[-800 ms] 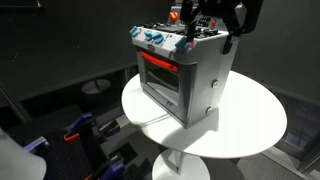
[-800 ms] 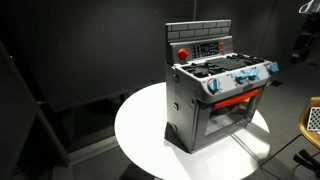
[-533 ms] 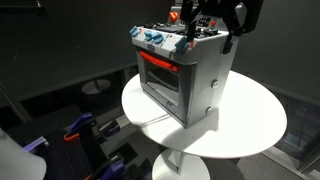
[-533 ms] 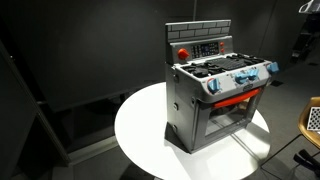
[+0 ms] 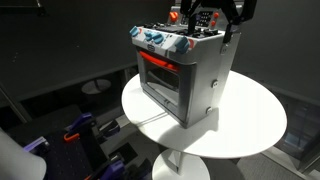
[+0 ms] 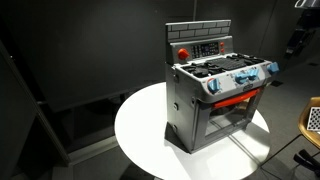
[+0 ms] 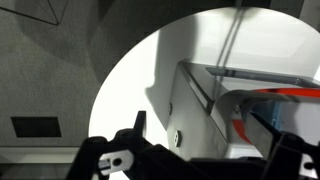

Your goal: Press the top right orange button on the stove

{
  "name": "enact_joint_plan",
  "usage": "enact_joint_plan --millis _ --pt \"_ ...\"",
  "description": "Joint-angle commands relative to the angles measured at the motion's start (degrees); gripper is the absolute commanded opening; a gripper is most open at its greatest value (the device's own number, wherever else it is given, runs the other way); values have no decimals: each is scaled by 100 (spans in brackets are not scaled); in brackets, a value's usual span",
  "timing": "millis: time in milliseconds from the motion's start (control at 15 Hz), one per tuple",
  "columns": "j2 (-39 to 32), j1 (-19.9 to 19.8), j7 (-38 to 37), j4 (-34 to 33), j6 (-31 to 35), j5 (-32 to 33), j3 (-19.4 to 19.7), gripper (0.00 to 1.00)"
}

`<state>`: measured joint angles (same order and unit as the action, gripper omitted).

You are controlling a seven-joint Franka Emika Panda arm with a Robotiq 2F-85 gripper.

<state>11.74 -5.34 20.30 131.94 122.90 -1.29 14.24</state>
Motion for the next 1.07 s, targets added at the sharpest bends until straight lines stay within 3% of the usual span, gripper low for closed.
enact_joint_plan --millis 0,467,1000 --pt "24 -15 -217 -250 107 -118 -218 100" --pt "-368 62 -997 -855 607 -23 -627 100" --pt "-1076 79 -2182 -1311 1535 554 -979 100"
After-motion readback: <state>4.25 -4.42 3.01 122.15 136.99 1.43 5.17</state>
